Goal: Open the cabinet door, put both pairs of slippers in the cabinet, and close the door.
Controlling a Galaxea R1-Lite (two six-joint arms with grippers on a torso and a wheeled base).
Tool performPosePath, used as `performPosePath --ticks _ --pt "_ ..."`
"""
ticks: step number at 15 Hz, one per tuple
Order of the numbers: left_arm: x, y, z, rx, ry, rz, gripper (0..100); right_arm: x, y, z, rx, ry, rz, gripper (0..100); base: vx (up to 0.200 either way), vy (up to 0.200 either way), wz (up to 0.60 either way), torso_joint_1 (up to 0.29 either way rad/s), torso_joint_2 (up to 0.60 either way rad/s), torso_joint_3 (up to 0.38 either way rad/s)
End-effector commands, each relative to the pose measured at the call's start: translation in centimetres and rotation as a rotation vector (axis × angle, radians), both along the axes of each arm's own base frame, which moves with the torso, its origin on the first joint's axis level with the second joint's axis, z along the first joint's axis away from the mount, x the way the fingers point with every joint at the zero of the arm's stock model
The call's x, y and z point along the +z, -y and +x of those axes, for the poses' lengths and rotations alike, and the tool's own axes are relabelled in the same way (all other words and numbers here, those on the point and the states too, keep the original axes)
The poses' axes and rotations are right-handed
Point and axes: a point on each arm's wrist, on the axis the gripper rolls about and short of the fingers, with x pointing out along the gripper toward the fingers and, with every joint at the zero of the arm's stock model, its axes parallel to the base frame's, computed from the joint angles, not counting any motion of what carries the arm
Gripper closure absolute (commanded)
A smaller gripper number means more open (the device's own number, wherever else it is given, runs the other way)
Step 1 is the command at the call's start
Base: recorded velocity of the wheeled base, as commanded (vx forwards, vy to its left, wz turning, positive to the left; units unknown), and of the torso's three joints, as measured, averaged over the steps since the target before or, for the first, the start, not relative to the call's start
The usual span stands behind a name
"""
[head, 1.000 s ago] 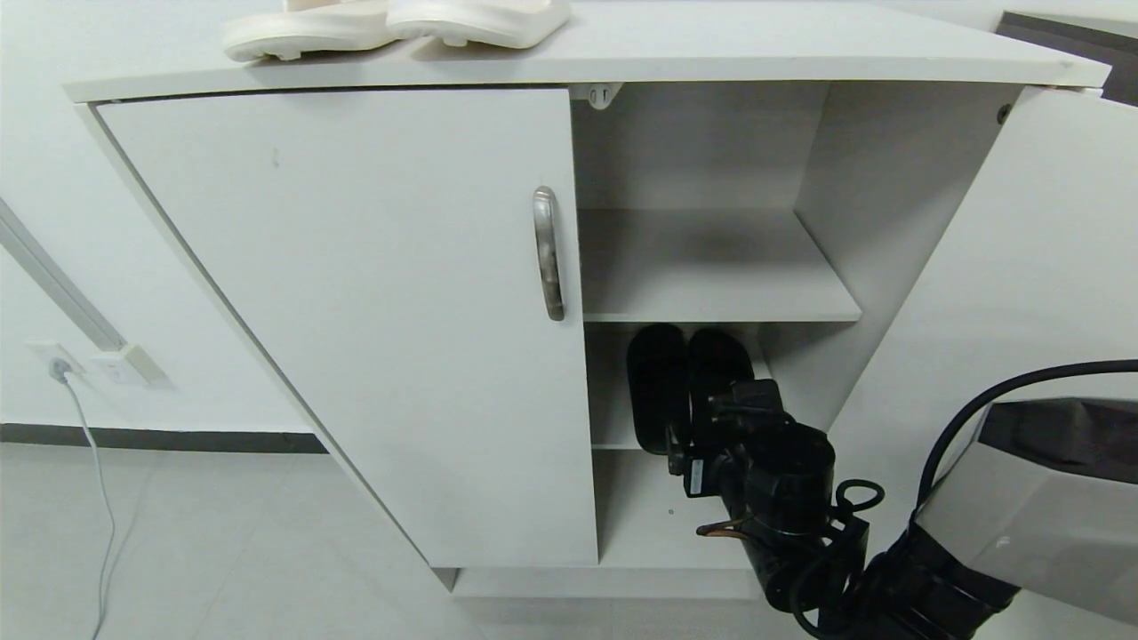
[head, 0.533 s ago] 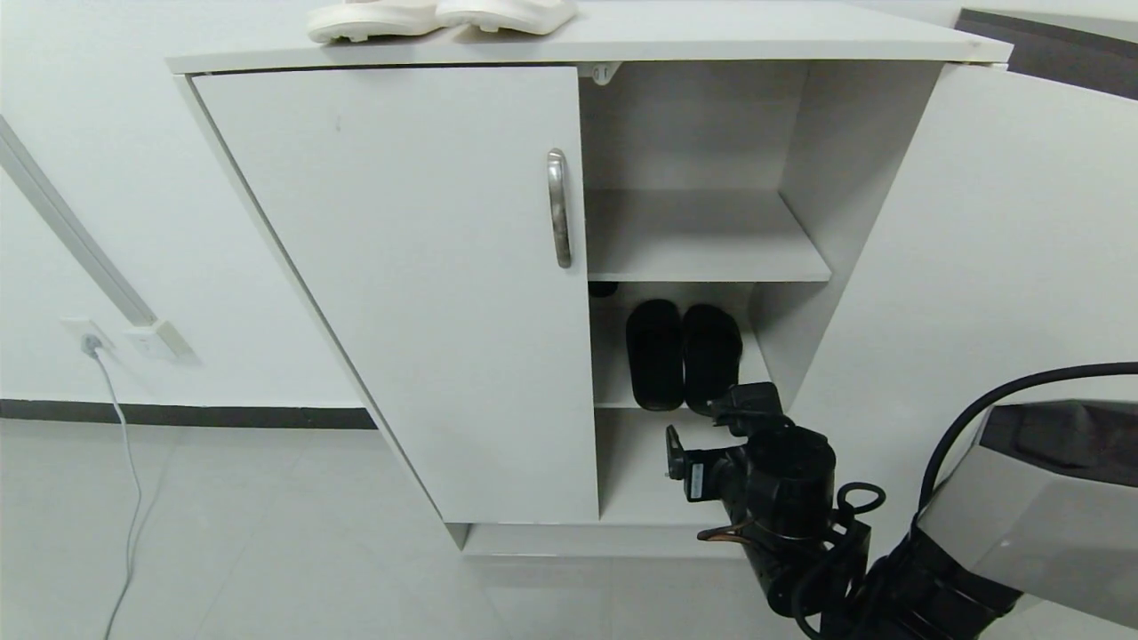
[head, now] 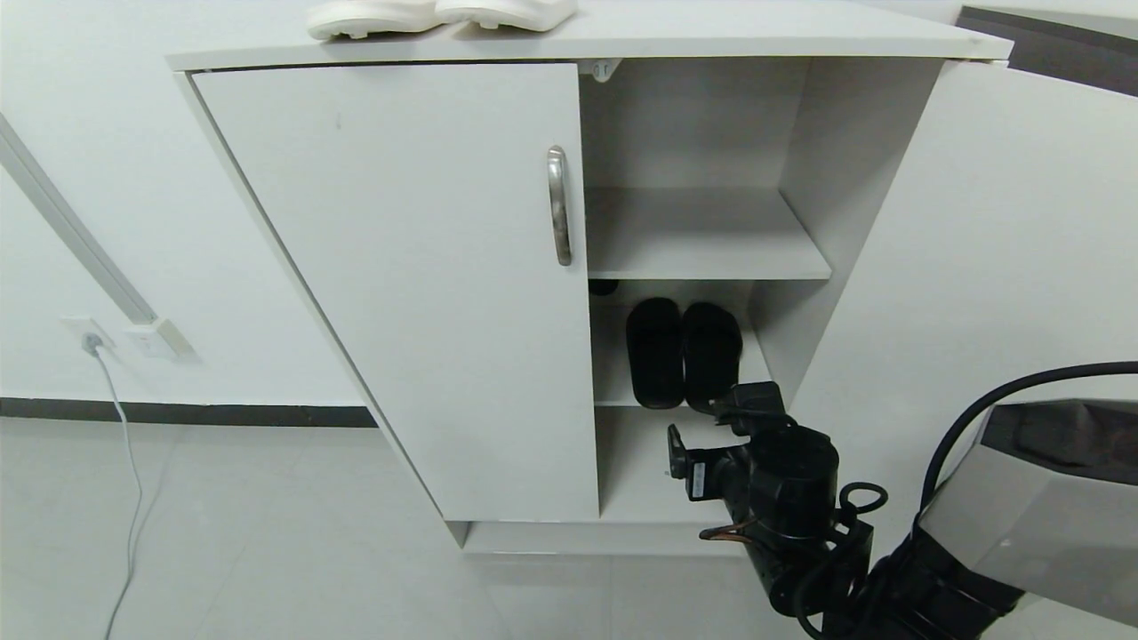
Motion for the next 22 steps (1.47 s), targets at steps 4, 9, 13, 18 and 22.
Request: performPosePath --ticks 4,9,13,18,22 --pt "0.01 0.0 0.01 0.001 -0.001 0.0 100 -0.07 -0.05 0.03 0.002 0.0 0.0 0 0.0 0.0 0.0 0.0 0.0 0.0" --pt "0.01 0.0 0.01 0.001 -0.001 0.002 100 -0.05 0.43 0.33 -0.015 -0.001 -0.002 0 0.0 0.0 0.0 0.0 0.0 0.126" --pt "0.01 0.0 0.01 0.001 -0.001 0.0 100 -0.19 0.55 0.43 -0.02 -0.004 -0.005 0 0.0 0.0 0.0 0.0 0.0 0.198" --pt "-0.03 0.0 0.02 0.002 -0.002 0.0 100 -0.34 0.58 0.61 -0.015 -0.006 -0.005 0 0.0 0.0 0.0 0.002 0.0 0.047" --pt "0.01 -0.01 0.01 0.004 -0.001 0.0 100 -1.02 0.42 0.7 -0.011 -0.019 -0.018 0 0.0 0.0 0.0 0.0 0.0 0.0"
